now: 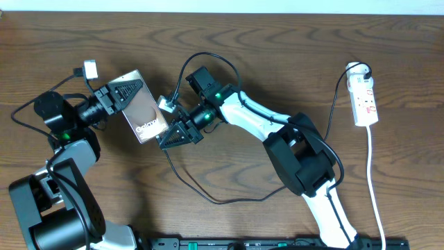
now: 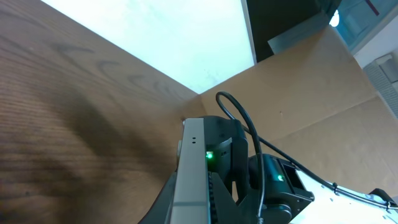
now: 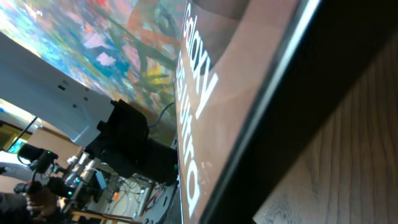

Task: Plug charger to phone and switch on socket

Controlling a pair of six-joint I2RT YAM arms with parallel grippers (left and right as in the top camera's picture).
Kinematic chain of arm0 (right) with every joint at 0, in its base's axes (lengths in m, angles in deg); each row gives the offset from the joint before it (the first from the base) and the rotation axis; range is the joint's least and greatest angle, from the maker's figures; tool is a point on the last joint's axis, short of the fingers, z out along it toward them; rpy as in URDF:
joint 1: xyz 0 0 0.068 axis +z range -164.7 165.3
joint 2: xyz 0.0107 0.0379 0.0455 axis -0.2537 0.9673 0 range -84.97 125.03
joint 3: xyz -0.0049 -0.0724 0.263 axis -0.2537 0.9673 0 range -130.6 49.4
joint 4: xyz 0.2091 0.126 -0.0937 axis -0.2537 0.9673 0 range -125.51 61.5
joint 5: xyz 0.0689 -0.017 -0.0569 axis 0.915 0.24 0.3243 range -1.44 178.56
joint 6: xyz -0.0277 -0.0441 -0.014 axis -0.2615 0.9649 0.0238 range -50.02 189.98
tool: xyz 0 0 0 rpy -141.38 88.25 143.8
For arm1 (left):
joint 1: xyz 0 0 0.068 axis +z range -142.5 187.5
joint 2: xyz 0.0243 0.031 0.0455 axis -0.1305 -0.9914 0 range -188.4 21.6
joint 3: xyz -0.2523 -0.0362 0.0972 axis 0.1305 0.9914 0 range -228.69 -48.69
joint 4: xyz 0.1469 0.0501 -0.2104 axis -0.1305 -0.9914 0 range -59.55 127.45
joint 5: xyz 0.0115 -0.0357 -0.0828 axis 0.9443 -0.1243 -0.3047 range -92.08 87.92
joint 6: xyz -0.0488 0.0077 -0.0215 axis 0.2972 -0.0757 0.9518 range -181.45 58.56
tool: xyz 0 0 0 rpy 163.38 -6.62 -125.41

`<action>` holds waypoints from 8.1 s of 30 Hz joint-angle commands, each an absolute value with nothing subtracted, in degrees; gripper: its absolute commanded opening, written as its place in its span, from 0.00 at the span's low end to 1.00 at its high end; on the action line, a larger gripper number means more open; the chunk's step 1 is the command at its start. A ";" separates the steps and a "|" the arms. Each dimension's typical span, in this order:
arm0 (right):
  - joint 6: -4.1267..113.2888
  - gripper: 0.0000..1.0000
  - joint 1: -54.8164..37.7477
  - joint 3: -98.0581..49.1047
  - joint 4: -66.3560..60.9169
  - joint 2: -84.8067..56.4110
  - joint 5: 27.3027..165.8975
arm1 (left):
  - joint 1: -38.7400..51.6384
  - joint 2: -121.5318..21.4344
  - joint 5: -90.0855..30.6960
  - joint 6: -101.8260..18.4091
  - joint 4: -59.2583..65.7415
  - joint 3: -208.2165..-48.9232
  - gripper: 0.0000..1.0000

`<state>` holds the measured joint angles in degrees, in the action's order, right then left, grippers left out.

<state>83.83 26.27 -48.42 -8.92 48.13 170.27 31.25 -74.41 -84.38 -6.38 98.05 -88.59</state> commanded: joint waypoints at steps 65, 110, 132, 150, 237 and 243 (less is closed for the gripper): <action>84.79 0.01 25.09 -50.19 2.67 45.74 152.13 | 41.28 -73.88 -91.64 -8.91 97.74 -87.78 0.07; 37.64 0.01 26.91 -50.19 13.18 45.77 82.54 | 41.28 -73.88 -92.12 -9.35 97.57 -86.04 0.07; 25.62 0.01 26.93 -50.19 17.66 45.77 76.50 | 41.28 -73.88 -92.12 -9.35 97.57 -86.01 0.08; 23.70 0.04 26.93 -50.19 17.62 45.77 76.70 | 41.28 -73.88 -92.12 -9.35 97.54 -86.01 0.08; 92.09 0.01 26.10 -49.89 10.10 45.77 161.94 | 41.28 -73.88 -86.65 -5.66 99.73 -86.01 0.07; 93.86 0.01 27.87 -49.89 9.64 45.77 165.26 | 41.28 -73.88 -85.06 -3.67 99.73 -86.01 0.07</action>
<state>91.63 26.82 -50.10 9.82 45.26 160.96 41.06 -74.41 -86.09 -5.68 99.10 -85.88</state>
